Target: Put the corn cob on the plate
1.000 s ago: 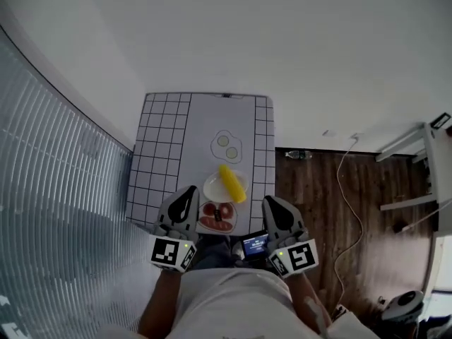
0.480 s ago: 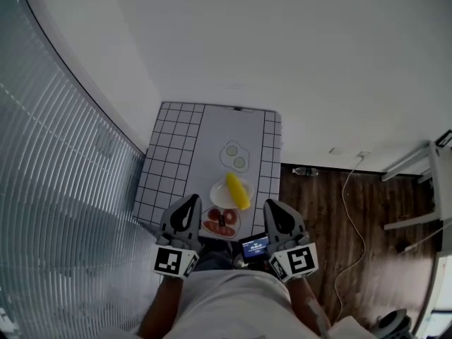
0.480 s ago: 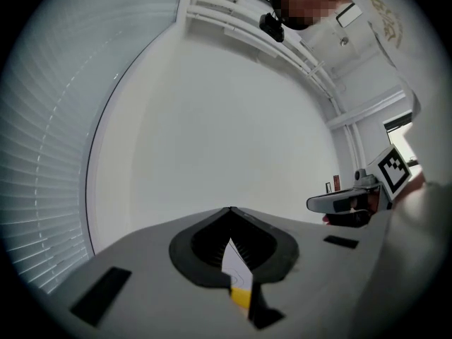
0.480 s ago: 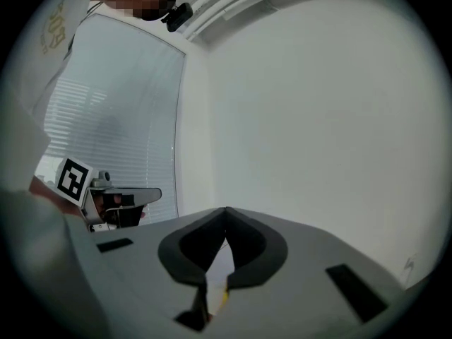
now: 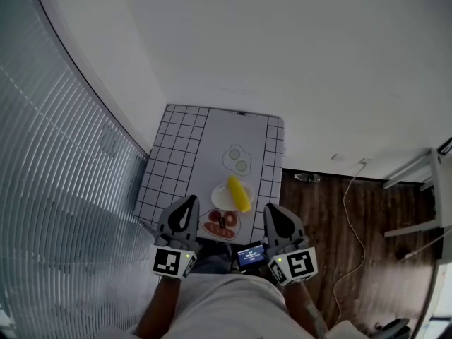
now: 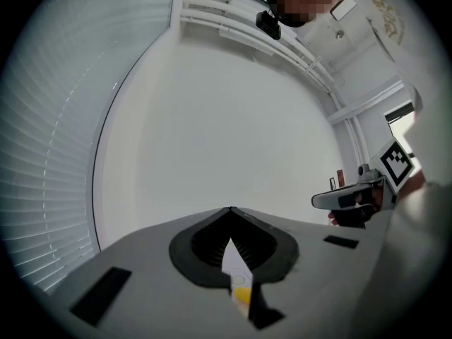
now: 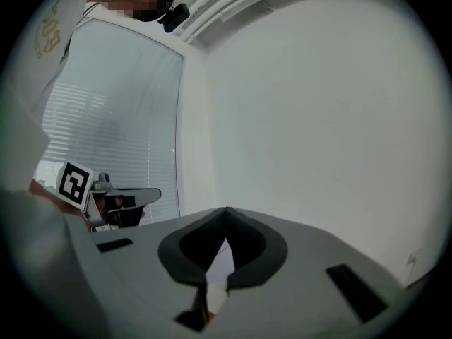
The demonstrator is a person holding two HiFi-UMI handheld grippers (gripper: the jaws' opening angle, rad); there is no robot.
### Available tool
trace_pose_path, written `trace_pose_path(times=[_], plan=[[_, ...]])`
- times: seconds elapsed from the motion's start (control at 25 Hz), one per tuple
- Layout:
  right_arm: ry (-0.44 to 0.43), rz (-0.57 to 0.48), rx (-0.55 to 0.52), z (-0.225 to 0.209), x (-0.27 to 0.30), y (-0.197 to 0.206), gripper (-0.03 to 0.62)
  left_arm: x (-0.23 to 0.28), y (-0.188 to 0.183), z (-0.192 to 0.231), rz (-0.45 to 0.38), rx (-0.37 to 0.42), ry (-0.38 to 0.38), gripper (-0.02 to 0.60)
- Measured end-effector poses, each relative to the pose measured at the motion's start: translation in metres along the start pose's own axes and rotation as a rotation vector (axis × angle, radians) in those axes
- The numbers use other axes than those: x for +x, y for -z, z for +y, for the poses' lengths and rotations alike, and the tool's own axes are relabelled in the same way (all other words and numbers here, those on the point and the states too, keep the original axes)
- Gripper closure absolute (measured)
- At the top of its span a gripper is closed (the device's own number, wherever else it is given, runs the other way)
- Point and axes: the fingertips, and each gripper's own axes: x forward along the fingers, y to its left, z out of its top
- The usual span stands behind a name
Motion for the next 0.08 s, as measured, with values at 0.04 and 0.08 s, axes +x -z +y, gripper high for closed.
trace_pose_path(times=[0.04,0.08], plan=[[0.001,-0.002,-0.002,-0.0018,0.0004,-0.0010,0.588,0.0003,-0.0007,0.0005,-0.001,-0.001,-0.003,0.574],[0.002,-0.004,-0.005,-0.0036,0.0009,-0.0019,0.588,0.0007,-0.0009,0.0011,-0.002,-0.002,-0.005,0.574]])
